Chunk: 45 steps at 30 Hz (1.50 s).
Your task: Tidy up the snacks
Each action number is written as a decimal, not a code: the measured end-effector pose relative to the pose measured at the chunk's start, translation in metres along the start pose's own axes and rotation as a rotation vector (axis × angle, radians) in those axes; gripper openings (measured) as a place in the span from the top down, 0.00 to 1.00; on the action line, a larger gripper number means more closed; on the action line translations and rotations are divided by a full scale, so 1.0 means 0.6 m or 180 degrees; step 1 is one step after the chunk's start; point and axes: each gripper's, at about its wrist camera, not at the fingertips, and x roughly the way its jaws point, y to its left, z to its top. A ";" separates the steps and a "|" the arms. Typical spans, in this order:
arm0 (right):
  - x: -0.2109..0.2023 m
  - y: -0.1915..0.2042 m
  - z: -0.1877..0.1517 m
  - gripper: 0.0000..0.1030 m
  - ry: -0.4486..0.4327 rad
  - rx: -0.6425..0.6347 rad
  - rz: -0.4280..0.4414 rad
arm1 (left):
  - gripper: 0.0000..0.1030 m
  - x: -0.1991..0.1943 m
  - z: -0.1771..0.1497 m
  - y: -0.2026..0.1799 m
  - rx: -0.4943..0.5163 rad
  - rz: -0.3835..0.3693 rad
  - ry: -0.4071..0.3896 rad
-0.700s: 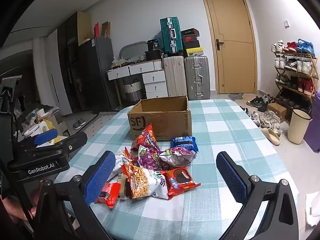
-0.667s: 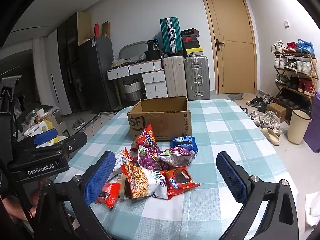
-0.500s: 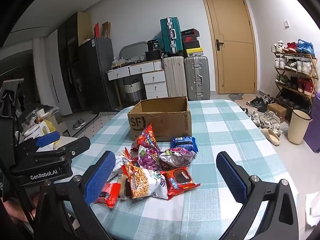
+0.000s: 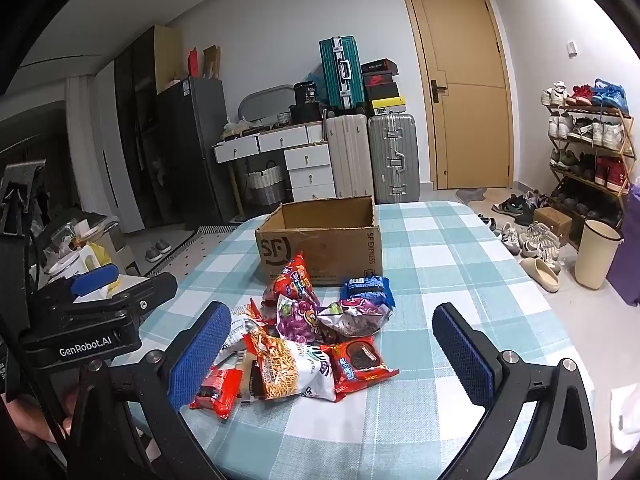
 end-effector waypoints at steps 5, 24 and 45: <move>0.002 0.004 0.002 0.00 0.0007 0.0005 0.0005 | 0.01 -0.001 0.001 0.003 -0.0002 -0.0006 0.0005; -0.002 0.001 -0.005 0.00 0.0001 0.0031 -0.0009 | 0.01 -0.012 0.000 0.009 -0.0029 0.0026 -0.0056; -0.003 -0.001 -0.008 0.00 0.0009 0.0041 -0.0021 | 0.01 -0.018 -0.005 -0.001 0.0011 0.0024 -0.0029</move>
